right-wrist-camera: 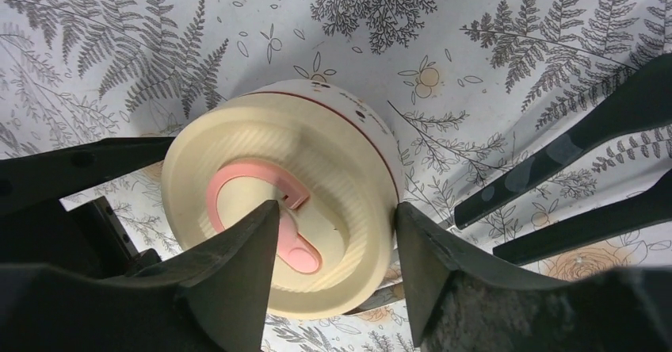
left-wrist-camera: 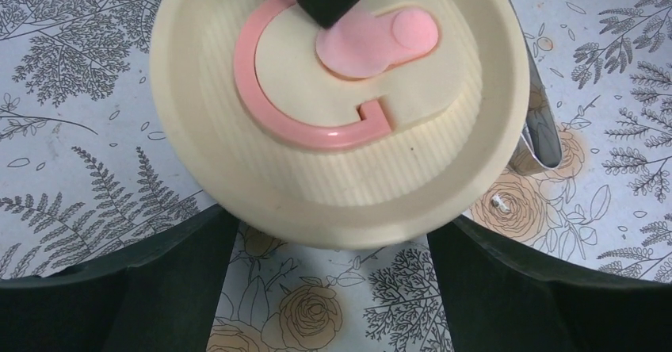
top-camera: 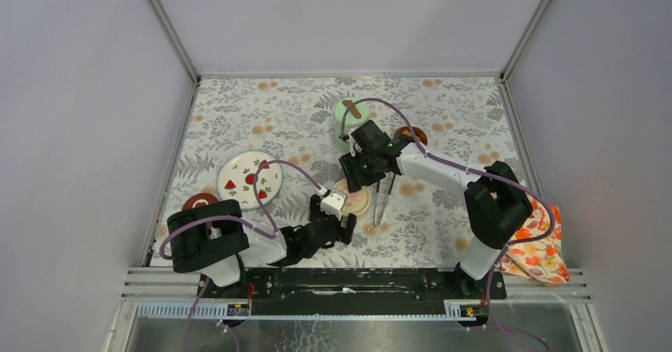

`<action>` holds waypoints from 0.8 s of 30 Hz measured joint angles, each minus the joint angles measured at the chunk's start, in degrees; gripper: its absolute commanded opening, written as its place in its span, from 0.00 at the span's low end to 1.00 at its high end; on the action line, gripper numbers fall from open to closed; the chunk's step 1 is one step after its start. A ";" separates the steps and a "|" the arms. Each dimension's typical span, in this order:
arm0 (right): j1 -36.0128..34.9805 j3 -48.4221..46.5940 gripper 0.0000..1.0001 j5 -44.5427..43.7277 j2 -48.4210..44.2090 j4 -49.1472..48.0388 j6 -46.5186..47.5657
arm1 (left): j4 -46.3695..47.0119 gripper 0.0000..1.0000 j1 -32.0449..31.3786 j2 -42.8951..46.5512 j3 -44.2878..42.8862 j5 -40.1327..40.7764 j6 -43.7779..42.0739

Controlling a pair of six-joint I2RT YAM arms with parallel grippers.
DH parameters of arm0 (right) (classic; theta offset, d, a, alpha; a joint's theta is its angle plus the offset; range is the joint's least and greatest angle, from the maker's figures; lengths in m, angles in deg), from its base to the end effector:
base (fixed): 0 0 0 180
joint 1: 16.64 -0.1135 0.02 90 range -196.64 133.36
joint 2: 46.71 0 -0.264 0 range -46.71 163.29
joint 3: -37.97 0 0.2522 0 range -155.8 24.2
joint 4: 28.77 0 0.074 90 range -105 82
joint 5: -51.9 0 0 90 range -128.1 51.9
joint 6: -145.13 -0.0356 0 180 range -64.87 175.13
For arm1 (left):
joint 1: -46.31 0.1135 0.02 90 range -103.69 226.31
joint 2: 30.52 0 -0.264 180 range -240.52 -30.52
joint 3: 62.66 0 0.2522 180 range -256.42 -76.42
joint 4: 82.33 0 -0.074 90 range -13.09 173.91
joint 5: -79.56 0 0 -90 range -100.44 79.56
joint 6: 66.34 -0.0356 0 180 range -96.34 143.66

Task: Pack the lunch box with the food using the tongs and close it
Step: Screw the box lid onto the packing box.

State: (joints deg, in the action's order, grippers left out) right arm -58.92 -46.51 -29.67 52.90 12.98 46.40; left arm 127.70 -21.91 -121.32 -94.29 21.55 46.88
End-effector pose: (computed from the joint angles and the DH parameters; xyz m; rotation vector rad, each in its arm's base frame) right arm 0.2682 0.2509 0.2165 -0.8158 2.5064 0.5127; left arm 0.1080 -0.2195 0.1102 0.4533 1.9725 -0.4399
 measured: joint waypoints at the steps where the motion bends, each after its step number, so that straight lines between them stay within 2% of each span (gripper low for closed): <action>1: 0.02 0.55 0.51 -0.17 -0.70 -0.37 -0.20 | -0.11 0.93 0.00 0.00 -0.04 0.02 0.13; 9: -0.02 5.18 0.41 -1.70 -5.92 -2.58 -1.84 | -0.76 0.91 -0.48 0.02 -0.35 0.39 0.70; 17: 0.09 8.37 0.22 -5.49 -6.62 -4.90 -4.07 | -3.08 0.89 -0.52 1.51 -0.37 0.46 2.14; 24: -0.02 10.47 0.17 -6.27 -7.52 -6.49 -7.61 | -4.74 0.87 -0.70 2.27 -0.46 1.03 3.72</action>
State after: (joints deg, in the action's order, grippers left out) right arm -58.94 -36.04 -35.95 45.38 6.49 38.79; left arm 122.96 -22.61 -119.05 -94.75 22.57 50.60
